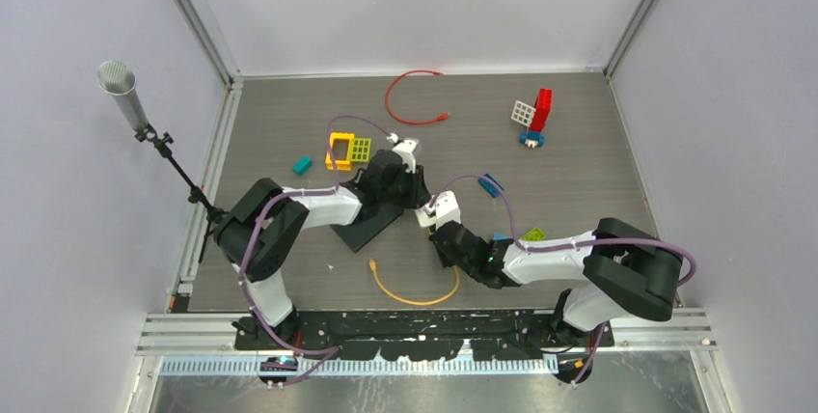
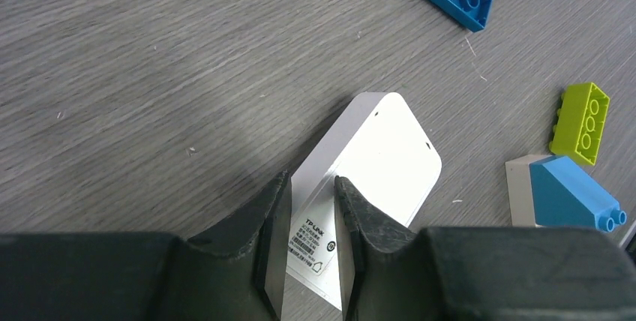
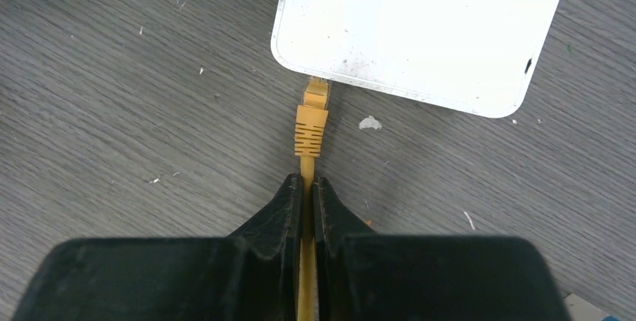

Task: Insert the plug into the switch port
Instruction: Insert the connector into the switch port.

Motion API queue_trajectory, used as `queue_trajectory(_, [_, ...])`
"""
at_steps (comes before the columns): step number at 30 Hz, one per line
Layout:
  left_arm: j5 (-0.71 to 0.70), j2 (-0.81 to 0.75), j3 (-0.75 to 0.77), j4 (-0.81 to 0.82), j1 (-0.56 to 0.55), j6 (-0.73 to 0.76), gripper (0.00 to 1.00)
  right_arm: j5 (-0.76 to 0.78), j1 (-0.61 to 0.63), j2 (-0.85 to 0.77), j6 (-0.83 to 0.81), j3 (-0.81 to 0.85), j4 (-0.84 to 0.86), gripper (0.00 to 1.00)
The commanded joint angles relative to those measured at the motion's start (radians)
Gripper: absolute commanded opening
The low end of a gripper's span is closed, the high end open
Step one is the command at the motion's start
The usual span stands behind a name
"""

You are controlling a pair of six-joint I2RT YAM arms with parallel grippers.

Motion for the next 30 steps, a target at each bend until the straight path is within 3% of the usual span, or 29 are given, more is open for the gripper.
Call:
queue_trajectory(1, [0.193,0.039,-0.002,-0.107,-0.071,-0.033,0.28,0.140,-0.053,0.030,-0.015,0.020,0.084,0.00])
queue_trajectory(10, [0.224,0.035,0.008,-0.122,-0.073,-0.044,0.27,0.058,-0.053,-0.118,-0.043,-0.094,0.151,0.00])
queue_trajectory(16, [0.225,-0.053,-0.079,-0.109,-0.102,-0.113,0.25,-0.115,-0.040,-0.261,-0.020,-0.110,0.001,0.01])
queue_trajectory(20, [0.165,-0.176,-0.147,-0.145,-0.157,-0.117,0.25,-0.173,0.030,-0.310,-0.006,-0.132,-0.046,0.00])
queue_trajectory(30, [-0.002,-0.464,-0.349,-0.249,-0.295,-0.197,0.26,-0.104,0.266,-0.360,-0.089,-0.162,-0.033,0.00])
